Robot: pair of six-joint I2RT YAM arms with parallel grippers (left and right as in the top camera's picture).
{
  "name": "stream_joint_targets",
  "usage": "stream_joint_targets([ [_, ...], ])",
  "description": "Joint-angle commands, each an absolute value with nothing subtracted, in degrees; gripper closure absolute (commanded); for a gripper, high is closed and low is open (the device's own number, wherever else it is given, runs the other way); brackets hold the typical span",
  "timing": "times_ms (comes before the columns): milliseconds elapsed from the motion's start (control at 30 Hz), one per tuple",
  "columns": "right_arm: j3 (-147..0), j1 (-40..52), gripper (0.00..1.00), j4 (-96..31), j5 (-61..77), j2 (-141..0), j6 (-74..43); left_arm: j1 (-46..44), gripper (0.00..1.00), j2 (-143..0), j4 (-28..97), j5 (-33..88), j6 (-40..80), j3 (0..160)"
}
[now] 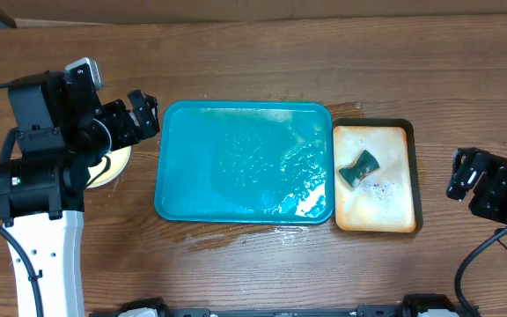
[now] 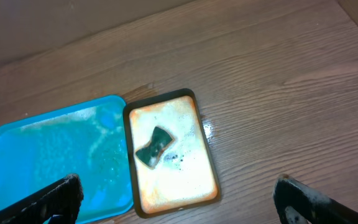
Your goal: Clean dirty plates on tray and stack at the side
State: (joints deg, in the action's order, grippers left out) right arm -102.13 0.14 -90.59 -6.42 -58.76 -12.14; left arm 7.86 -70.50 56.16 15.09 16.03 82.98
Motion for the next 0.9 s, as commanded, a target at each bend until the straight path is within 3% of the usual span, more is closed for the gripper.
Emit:
stream_joint_targets([
  [0, -102.83, 0.34, 0.0, -90.37, -7.05, -58.52, -11.94, 7.79, 0.0, -69.71, 53.65, 17.58, 12.71, 84.07],
  [433, -102.83, 0.34, 0.0, -90.37, -7.05, -58.52, -11.94, 7.79, 0.0, -67.02, 28.49, 27.92, 9.98, 84.05],
  [867, -102.83, 0.34, 0.0, -90.37, -7.05, -58.52, -11.94, 7.79, 0.0, -50.78, 26.74, 17.12, 5.72, 79.53],
])
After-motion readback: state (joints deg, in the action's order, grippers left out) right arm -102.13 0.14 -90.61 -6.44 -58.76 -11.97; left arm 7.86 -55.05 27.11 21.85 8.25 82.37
